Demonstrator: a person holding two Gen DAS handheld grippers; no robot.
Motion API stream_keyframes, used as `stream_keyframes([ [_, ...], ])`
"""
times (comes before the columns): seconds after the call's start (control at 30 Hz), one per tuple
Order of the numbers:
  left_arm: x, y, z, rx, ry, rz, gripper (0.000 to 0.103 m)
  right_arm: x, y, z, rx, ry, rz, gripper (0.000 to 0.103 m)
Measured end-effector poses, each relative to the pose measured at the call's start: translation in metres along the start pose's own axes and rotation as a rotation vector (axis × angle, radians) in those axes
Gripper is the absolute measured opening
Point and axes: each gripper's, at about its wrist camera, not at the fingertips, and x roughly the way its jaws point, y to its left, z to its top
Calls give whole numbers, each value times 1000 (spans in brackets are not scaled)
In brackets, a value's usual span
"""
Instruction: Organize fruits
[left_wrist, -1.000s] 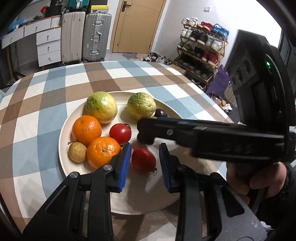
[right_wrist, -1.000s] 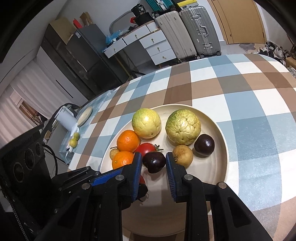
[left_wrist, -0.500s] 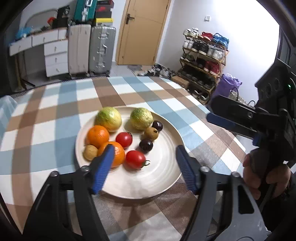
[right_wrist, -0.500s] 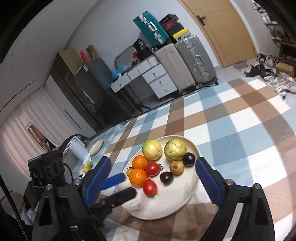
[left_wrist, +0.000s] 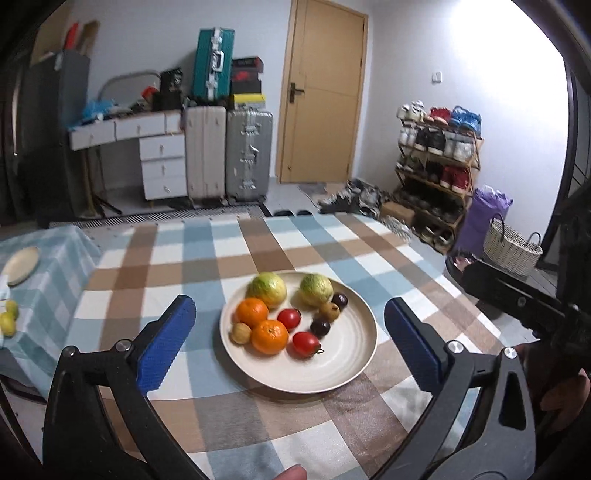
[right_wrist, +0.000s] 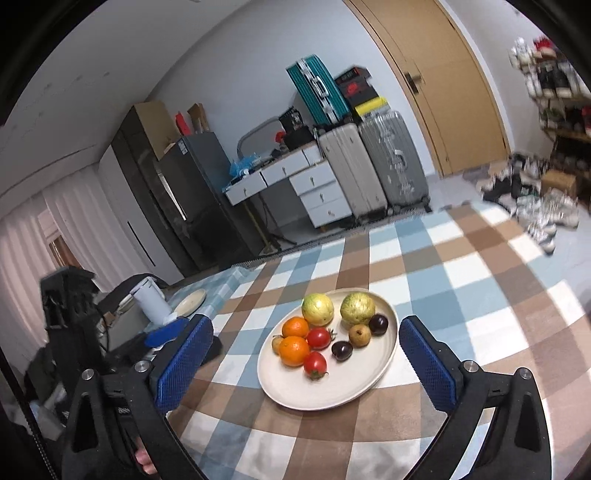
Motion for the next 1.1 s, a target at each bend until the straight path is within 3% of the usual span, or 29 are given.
stream_keyframes([
  [0.27, -63, 1, 3, -27, -182, 77, 102, -37, 40, -1, -175, -172, -68, 103],
  [0.43, -92, -3, -3, 8, -262, 140, 102, -55, 55, -14, -251, -268, -97, 103],
  [0.63, -109, -3, -19, 4, -276, 168, 102, -63, 59, -27, -286, -311, -130, 103],
  [0.87, -118, 7, -39, -42, -286, 172, 102, -69, 61, -39, -331, -308, -178, 103],
  [1.1, -113, 12, -53, -22, -277, 195, 102, -71, 58, -51, -359, -310, -209, 103],
])
